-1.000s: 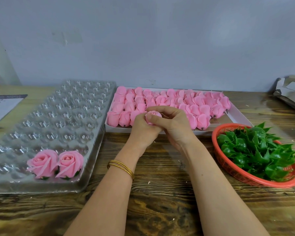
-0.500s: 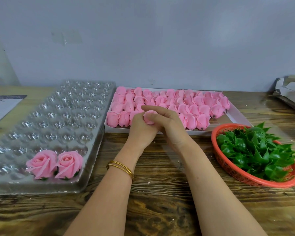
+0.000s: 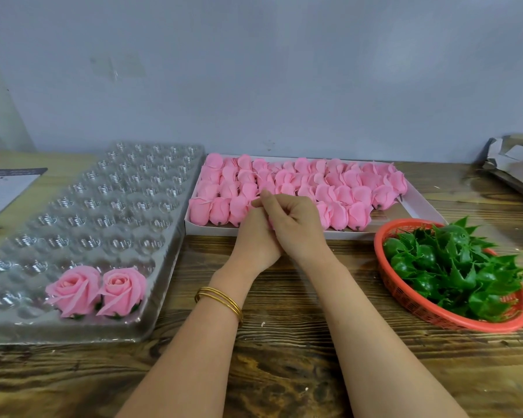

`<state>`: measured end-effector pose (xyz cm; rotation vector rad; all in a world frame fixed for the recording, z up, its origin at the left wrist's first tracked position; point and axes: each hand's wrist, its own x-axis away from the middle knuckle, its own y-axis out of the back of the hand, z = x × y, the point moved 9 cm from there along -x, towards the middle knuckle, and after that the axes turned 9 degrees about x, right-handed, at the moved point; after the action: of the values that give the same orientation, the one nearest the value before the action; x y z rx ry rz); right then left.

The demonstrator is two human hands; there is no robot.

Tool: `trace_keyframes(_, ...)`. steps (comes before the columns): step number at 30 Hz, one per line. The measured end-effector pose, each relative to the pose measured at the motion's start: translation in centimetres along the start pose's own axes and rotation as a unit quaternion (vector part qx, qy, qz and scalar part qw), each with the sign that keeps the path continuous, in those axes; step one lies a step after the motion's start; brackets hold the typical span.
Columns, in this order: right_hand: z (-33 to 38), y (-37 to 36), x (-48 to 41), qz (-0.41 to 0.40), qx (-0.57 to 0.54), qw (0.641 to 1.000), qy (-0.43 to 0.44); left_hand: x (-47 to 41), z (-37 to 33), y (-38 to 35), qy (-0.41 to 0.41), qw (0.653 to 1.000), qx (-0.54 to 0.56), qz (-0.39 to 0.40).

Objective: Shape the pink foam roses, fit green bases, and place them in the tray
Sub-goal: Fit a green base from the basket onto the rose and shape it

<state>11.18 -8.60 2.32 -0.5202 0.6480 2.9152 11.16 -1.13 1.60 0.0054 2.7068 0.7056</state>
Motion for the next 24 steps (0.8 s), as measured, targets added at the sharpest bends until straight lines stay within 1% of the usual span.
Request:
trace_keyframes(2, 0.1, -0.1, 0.1, 0.004, 0.025, 1.0, 0.011, 0.1, 0.1, 0.2, 0.002, 1.0, -0.007, -0.011)
trace_keyframes(5, 0.4, -0.5, 0.1, 0.014, 0.061, 0.997, 0.037, 0.3, 0.0, 0.4, 0.008, 0.999, 0.015, -0.03)
trace_keyframes(9, 0.8, -0.6, 0.2, 0.031, 0.074, 0.995, 0.056, 0.4, -0.3, 0.6, 0.007, 0.999, 0.036, -0.039)
trace_keyframes(15, -0.1, -1.0, 0.3, 0.066, 0.053, 0.996, 0.005, 0.0, 0.3, 0.7, 0.009, 0.998, 0.034, -0.047)
trace_keyframes(19, -0.8, -1.2, 0.3, 0.101, 0.027, 0.994, -0.03, 0.1, -0.3, 0.8, -0.012, 0.998, 0.034, -0.045)
trace_keyframes(24, -0.9, -1.2, 0.5, 0.123, -0.01, 0.991, -0.051, -0.1, -0.6, 0.7, -0.028, 0.999, 0.004, -0.035)
